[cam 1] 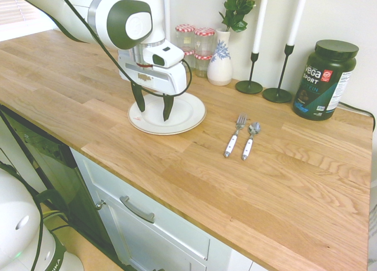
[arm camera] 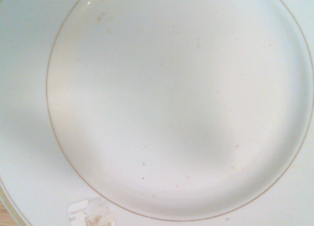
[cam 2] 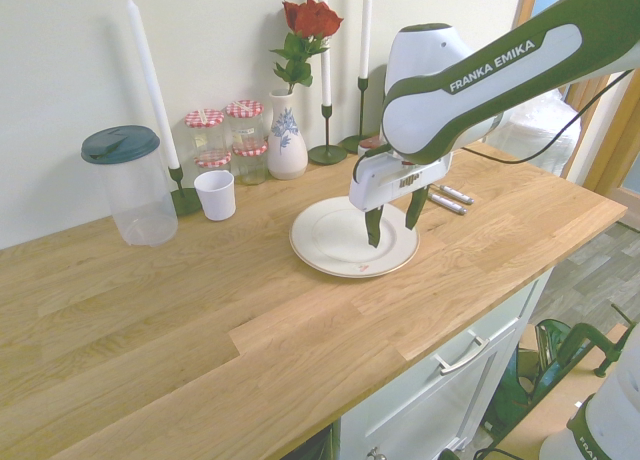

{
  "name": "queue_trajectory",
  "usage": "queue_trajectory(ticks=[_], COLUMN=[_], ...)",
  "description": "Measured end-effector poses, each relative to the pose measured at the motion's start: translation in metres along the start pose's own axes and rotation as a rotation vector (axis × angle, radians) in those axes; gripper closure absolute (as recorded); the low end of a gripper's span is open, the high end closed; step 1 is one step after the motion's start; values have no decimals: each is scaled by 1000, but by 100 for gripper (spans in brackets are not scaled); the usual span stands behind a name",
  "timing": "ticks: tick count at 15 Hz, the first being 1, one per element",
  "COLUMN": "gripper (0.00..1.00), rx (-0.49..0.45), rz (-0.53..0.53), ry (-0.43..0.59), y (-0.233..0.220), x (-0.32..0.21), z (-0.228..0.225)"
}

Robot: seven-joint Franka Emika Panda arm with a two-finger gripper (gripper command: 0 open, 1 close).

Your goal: Put the spoon into the plate

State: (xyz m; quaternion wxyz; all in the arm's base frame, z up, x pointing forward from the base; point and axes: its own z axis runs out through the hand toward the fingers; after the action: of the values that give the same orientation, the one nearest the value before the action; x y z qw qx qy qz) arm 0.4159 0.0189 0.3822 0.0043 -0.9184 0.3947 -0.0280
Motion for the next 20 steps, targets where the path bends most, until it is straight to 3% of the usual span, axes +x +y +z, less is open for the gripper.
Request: queue_trajectory(ticks=[6, 11, 15, 20], gripper=[0, 0, 0, 0], rx=[14, -11, -36, -76], rz=[-54, -126, -94, -96], ry=[14, 54, 22, -13], y=[2, 65, 118, 146], x=[26, 110, 169, 216], z=[-24, -64, -45, -8])
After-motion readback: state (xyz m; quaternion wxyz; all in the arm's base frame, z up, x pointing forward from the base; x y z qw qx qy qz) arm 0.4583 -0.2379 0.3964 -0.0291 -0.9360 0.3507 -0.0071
